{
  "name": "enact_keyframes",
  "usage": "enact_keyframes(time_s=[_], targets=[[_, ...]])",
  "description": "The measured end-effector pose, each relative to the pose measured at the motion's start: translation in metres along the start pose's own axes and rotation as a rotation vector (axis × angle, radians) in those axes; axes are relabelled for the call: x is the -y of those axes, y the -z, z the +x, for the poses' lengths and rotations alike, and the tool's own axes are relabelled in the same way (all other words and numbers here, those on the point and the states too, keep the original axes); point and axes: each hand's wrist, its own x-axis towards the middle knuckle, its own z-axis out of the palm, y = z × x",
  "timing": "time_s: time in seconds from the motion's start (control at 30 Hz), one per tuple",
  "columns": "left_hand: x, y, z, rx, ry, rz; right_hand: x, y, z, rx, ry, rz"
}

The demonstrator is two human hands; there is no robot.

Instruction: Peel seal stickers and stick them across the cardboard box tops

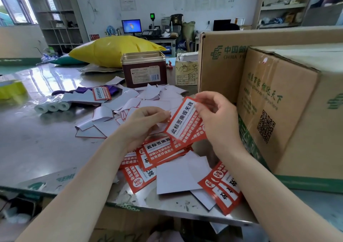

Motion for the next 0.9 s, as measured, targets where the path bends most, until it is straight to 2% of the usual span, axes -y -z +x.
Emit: enact_keyframes(time_s=[0.17,0.37,0.53,0.9], targets=[[0.000,-0.001,-0.004,0.104,0.004,0.094,0.000,0.006,0.006,-0.092,-0.165,0.183],[0.000,-0.001,-0.003,0.067,-0.040,0.057,0.001,0.008,0.006,-0.109,-0.231,0.293],[-0.003,-0.003,-0.009,0.144,-0.014,0.144,-0.001,0.007,0.006,-0.124,-0.242,0.284],[-0.006,-0.007,-0.011,0.183,-0.028,0.111,-0.006,0.006,0.009,-0.185,-0.270,0.268]])
